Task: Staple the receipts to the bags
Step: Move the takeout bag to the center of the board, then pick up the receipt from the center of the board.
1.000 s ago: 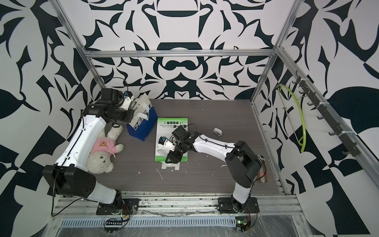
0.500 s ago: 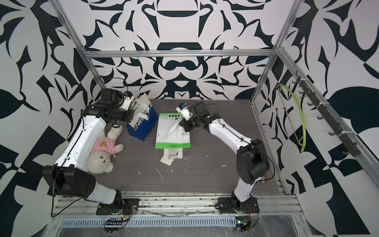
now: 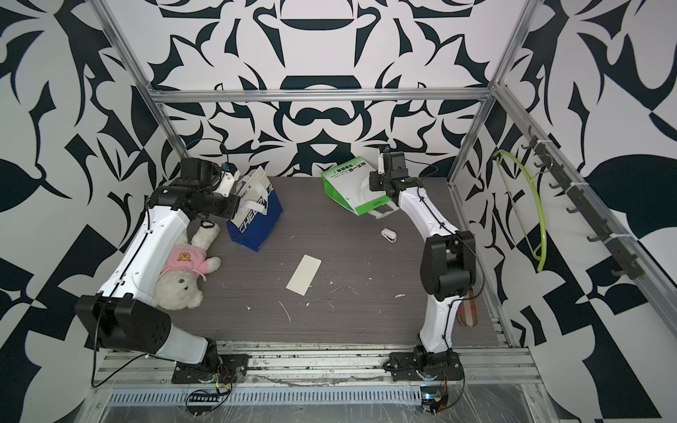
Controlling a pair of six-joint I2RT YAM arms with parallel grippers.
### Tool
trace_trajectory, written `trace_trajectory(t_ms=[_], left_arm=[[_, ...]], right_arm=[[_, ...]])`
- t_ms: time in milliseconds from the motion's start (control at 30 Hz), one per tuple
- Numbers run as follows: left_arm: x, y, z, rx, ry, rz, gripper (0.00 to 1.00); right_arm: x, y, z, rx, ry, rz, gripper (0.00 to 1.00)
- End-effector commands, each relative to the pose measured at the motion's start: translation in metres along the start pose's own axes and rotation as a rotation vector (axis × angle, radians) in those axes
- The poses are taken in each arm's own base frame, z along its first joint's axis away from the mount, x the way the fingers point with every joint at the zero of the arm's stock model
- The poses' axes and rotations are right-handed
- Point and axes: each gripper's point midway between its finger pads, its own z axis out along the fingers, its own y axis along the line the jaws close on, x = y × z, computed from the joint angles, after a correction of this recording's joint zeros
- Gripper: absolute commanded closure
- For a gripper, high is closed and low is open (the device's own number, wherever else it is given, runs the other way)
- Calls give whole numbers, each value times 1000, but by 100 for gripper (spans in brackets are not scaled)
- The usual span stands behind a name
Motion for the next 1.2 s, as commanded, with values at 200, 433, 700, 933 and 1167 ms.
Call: trace_trajectory(t_ms=[200,433,700,933,1167], left_arm=[[14,-5,5,13,33,-6,100],[9,-12,-6,41,-12,19,100],[22,-48,-27,212,-25,272,100],[32,-77,-26,329,-29,441,100],[37,-79,-10,276,62,515,100]], right_arm=[[25,16,-16,-96,105,36,68],[36,24,-81,-124,125,130,43],[98,138,-139,-708,176,-126,43],[158,199,-140,-826,273,-272,42],[200,225,-107,-621,385,-275,38]])
